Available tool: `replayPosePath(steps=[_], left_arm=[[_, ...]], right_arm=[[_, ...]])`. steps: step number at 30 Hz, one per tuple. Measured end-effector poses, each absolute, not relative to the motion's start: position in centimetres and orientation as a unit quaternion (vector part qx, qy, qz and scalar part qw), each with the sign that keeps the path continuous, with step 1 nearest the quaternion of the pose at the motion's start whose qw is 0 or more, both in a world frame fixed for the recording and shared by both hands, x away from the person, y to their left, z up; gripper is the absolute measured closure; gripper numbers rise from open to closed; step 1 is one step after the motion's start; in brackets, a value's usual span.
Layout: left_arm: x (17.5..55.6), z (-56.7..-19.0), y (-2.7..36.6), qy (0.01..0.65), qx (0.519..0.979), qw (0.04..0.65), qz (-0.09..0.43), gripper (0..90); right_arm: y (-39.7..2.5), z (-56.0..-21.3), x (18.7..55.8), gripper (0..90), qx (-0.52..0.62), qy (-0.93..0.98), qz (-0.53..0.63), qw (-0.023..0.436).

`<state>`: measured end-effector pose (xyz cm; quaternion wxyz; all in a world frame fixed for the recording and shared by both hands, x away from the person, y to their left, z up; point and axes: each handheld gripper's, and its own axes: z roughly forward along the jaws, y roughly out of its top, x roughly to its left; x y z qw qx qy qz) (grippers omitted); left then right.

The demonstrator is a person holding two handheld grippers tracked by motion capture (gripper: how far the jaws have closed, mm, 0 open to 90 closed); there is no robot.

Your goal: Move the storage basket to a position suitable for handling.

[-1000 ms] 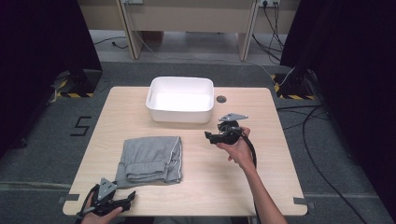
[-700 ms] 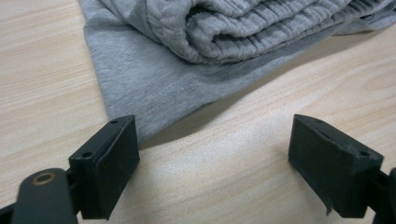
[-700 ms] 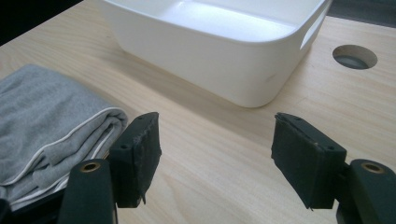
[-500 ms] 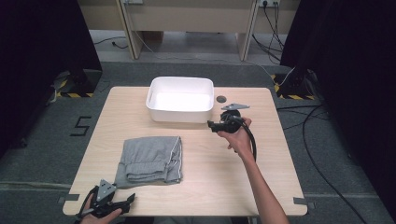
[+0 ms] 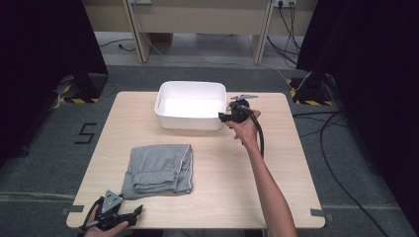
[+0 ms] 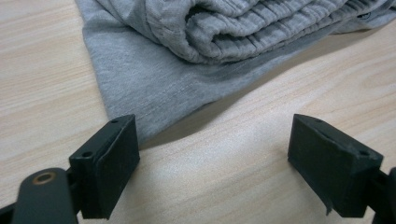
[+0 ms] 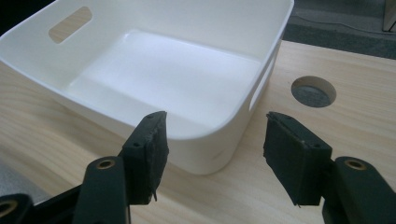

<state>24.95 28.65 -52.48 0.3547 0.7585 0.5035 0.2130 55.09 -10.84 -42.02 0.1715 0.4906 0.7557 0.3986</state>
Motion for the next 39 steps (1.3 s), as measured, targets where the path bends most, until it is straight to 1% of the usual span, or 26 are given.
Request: replayPosePath(steps=[7,12,16,20,22,23,28,39], left_arm=[[24.9,-52.5,28.7,0.503,0.759,0.355,0.213,15.2],[24.9,-52.5,28.7,0.502,0.758,0.356,0.213,15.3],[24.9,-52.5,28.7,0.502,0.759,0.355,0.213,15.3],[24.9,-52.5,28.7,0.502,0.759,0.356,0.213,15.3],[24.9,-52.5,28.7,0.502,0.759,0.356,0.213,15.4],[24.8,-52.5,28.7,0.501,0.759,0.356,0.213,15.4],[24.8,-52.5,28.7,0.501,0.76,0.356,0.213,15.4],[24.9,-52.5,28.7,0.501,0.761,0.354,0.212,15.4]], right_arm=[[-10.2,-42.0,56.6,44.9,0.5,0.751,0.39,0.183],[-10.1,-43.0,57.3,46.6,0.509,0.757,0.366,0.183],[-10.1,-43.4,57.7,48.7,0.517,0.751,0.371,0.177],[-9.9,-43.2,57.6,53.0,0.51,0.758,0.359,0.19],[-10.0,-43.2,57.5,54.5,0.507,0.761,0.347,0.21],[-10.3,-43.2,57.5,56.3,0.505,0.761,0.34,0.222],[-12.1,-43.5,57.3,59.4,0.514,0.758,0.335,0.22],[-17.2,-43.9,56.2,63.2,0.535,0.744,0.333,0.222]])
